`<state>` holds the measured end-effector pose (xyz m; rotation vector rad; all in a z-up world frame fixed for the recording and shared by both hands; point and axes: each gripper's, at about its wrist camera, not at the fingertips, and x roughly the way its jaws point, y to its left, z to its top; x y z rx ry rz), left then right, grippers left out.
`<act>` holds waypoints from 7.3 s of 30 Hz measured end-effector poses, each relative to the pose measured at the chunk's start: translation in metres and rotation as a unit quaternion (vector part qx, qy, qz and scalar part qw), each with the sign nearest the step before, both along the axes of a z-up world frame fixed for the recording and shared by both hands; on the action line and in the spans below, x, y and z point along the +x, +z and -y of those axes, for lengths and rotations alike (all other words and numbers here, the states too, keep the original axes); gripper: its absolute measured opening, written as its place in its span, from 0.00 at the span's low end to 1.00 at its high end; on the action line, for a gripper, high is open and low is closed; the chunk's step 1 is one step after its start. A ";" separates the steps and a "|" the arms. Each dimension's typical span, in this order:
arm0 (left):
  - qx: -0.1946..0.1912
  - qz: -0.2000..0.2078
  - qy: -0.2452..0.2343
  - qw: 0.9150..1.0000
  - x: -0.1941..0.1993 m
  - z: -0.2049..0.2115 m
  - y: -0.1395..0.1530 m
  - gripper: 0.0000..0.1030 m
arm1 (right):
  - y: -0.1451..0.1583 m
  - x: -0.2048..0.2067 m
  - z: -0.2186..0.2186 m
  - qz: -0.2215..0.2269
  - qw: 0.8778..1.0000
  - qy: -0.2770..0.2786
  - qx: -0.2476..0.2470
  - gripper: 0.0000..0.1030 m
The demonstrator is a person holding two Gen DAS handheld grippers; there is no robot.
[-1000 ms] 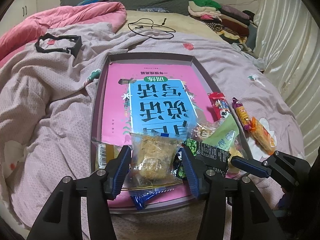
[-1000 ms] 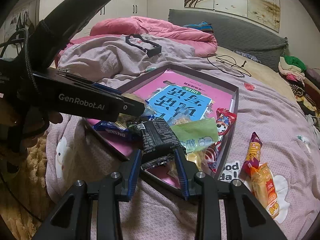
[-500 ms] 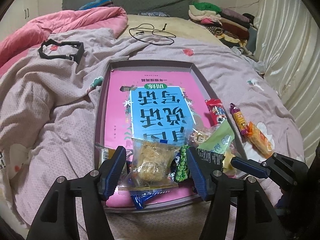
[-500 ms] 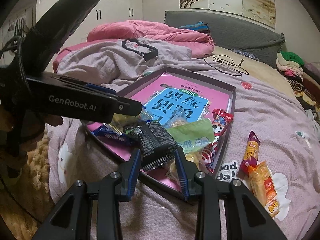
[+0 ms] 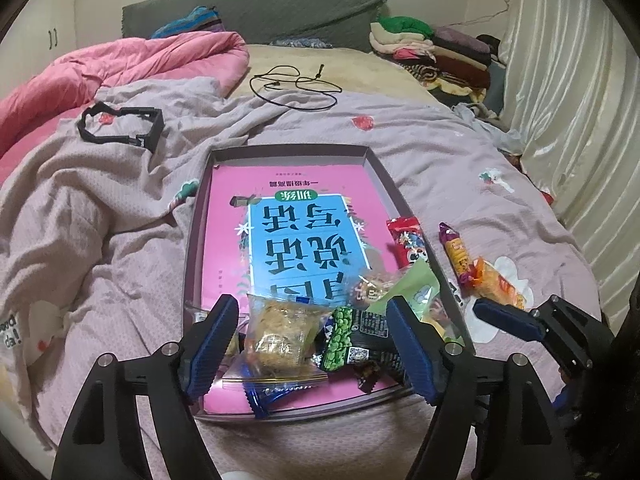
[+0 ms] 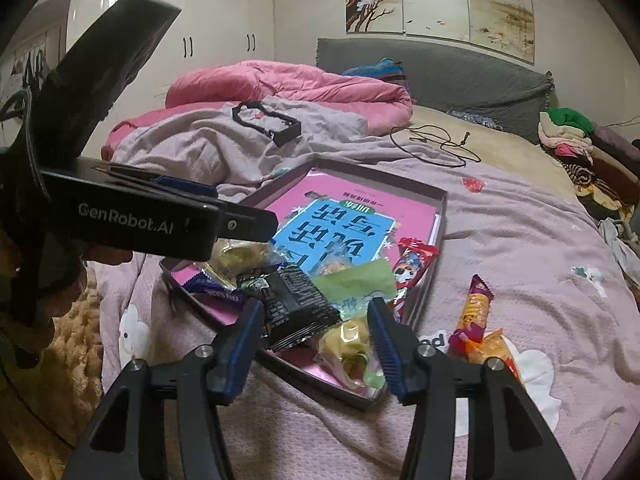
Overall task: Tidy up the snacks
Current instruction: 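Move both open tools from the tray toward the purple and orange packets, then grasp the purple biscuit-roll packet with the left tool while the right grasps the orange bread packet, then carry the purple packet over the tray with the left tool while the right carries the bread packet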
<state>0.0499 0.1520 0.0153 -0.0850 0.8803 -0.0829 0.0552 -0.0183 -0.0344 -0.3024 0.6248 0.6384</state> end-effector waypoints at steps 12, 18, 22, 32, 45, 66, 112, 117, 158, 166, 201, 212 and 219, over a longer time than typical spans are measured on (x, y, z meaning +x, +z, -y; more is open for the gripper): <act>-0.001 0.009 -0.006 1.000 -0.006 0.013 0.015 0.77 | 0.018 0.003 0.027 0.018 0.999 -0.026 0.019 0.66; -0.004 0.016 -0.015 1.000 -0.009 0.023 0.023 0.77 | 0.026 0.009 0.052 0.027 0.998 -0.050 0.019 0.69; -0.008 0.021 -0.023 0.999 -0.011 0.030 0.029 0.77 | 0.031 0.012 0.063 0.030 0.998 -0.060 0.021 0.70; -0.010 0.021 -0.047 0.999 -0.011 0.052 0.035 0.77 | 0.034 0.014 0.087 0.037 0.996 -0.075 0.009 0.73; -0.018 -0.008 -0.084 0.996 0.007 0.097 0.028 0.77 | 0.013 0.035 0.125 -0.007 0.994 -0.107 -0.005 0.74; -0.032 -0.104 -0.116 0.987 0.081 0.157 -0.019 0.76 | -0.054 0.081 0.127 -0.087 0.991 -0.093 -0.052 0.61; -0.017 -0.127 -0.097 0.987 0.065 0.170 -0.043 0.19 | -0.035 0.086 0.177 -0.108 0.981 -0.158 0.045 0.36; -0.017 -0.114 -0.101 0.988 0.047 0.163 -0.029 0.19 | -0.032 0.083 0.177 -0.102 0.981 -0.156 0.054 0.36; -0.029 -0.054 0.006 0.998 -0.026 0.020 0.014 0.19 | 0.021 0.003 0.073 -0.047 0.994 -0.033 0.089 0.36; -0.025 -0.041 0.056 0.997 -0.030 -0.023 0.014 0.19 | 0.028 -0.001 0.054 -0.041 0.995 -0.021 0.087 0.36; -0.027 -0.060 0.074 0.995 -0.010 -0.050 -0.038 0.19 | 0.010 0.041 0.009 -0.068 0.995 -0.044 0.052 0.36; -0.030 -0.062 0.072 0.995 -0.009 -0.050 -0.040 0.20 | 0.007 0.061 -0.013 -0.068 0.997 -0.034 0.024 0.36; -0.031 -0.062 0.072 0.995 -0.008 -0.050 -0.041 0.20 | -0.002 0.066 -0.024 -0.075 0.997 -0.026 0.003 0.36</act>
